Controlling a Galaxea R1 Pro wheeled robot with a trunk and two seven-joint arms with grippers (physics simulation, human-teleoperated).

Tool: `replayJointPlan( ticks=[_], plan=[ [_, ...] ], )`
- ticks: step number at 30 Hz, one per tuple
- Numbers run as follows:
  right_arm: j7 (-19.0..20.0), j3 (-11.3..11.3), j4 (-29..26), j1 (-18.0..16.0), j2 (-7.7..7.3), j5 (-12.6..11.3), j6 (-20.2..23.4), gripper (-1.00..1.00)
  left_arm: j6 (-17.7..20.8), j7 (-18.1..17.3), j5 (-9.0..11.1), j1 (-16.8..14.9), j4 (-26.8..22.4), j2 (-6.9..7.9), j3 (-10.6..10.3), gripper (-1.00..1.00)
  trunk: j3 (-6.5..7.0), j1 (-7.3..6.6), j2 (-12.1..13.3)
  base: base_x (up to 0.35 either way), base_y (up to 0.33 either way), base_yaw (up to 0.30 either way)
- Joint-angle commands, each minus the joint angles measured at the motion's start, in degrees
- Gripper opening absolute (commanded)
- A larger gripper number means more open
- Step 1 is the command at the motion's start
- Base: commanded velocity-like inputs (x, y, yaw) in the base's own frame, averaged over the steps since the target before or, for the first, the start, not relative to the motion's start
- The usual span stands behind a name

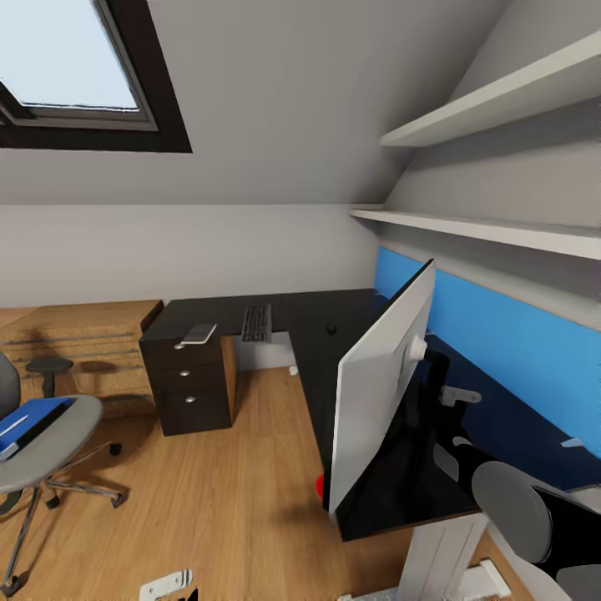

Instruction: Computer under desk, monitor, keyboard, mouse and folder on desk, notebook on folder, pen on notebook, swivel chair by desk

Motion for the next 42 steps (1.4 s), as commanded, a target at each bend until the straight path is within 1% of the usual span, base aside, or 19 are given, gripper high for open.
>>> replayJointPlan(
  ticks=[1, 8, 25, 30, 34, 42],
  plan=[
    [-0.19, 0.38, 0.07, -0.06, -0.01, 0.50, -0.15, -1.00, 0.33, 0.22, 0.61, 0.01, -0.15, -0.03, 0.04, 1.00, -0.05, -0.02, -0.04, -0.204, -0.086, 0.000],
    [-0.19, 0.32, 0.07, -0.06, 0.13, 0.50, -0.14, -1.00, 0.33, 0.23, 0.56, 0.01, -0.15, -0.03, 0.04, 1.00, -0.05, -0.02, -0.04, -0.139, -0.043, 0.000],
    [-0.17, 0.21, 0.24, -0.08, 0.33, 0.23, -0.25, -1.00, 0.33, 0.23, 0.54, 0.01, -0.15, -0.03, 0.04, 1.00, -0.05, -0.02, -0.04, -0.008, -0.002, 0.000],
    [-0.25, 0.18, 0.25, -0.08, 1.07, 0.01, -0.14, -1.00, 0.35, 0.23, 0.54, 0.01, -0.15, -0.03, 0.04, 1.00, -0.06, -0.02, -0.04, 0.000, 0.000, 0.022],
    [-0.27, 0.13, 0.25, -0.08, 1.37, -0.08, -0.09, -1.00, 0.36, 0.23, 0.54, 0.01, -0.15, -0.03, 0.04, 1.00, -0.11, -0.02, -0.04, 0.000, 0.000, 0.161],
    [-0.28, 0.12, 0.25, -0.08, 1.45, -0.11, -0.08, -1.00, 0.39, 0.23, 0.54, 0.01, -0.15, -0.03, 0.04, 1.00, -0.32, -0.02, -0.04, 0.000, 0.000, 0.248]
  ],
)
